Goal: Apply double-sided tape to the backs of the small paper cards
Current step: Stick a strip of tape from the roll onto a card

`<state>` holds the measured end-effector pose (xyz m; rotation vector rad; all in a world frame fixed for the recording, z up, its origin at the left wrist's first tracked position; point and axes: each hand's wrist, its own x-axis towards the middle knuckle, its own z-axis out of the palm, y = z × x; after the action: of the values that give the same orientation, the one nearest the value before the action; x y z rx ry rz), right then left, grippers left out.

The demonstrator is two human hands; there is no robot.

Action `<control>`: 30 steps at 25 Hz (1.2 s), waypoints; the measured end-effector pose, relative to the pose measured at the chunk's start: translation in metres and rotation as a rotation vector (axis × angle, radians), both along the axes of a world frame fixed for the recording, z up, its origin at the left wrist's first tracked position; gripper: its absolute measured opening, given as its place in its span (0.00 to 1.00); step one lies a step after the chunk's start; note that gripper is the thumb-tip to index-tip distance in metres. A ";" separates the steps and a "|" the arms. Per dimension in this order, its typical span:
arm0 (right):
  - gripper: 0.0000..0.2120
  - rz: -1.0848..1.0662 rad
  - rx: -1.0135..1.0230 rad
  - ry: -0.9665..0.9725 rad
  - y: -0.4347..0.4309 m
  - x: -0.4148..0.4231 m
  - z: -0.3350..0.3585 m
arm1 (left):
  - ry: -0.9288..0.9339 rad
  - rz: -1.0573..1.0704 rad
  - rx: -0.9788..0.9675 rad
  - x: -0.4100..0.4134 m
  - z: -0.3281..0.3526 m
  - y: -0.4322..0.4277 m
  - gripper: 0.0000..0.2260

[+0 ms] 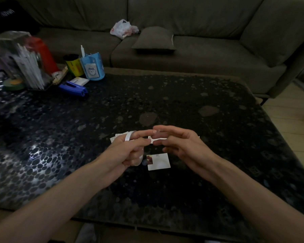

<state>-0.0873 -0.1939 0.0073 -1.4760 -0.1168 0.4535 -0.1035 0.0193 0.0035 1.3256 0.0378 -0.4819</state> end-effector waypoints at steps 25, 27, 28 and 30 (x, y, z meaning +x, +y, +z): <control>0.04 -0.246 -0.307 -0.092 0.004 0.005 -0.014 | -0.011 -0.008 0.114 -0.007 0.004 -0.007 0.13; 0.03 -0.276 -0.329 -0.097 0.004 0.005 -0.014 | 0.023 0.000 0.102 -0.007 0.004 -0.009 0.13; 0.03 -0.283 -0.339 -0.106 0.004 0.005 -0.014 | 0.035 0.003 0.098 -0.007 0.003 -0.009 0.14; 0.03 -0.292 -0.353 -0.118 0.005 0.005 -0.013 | 0.051 0.011 0.091 -0.006 0.002 -0.010 0.15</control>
<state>-0.0821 -0.1887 -0.0060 -1.8331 0.0901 0.1527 -0.1096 0.0097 0.0052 1.4019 0.1103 -0.5092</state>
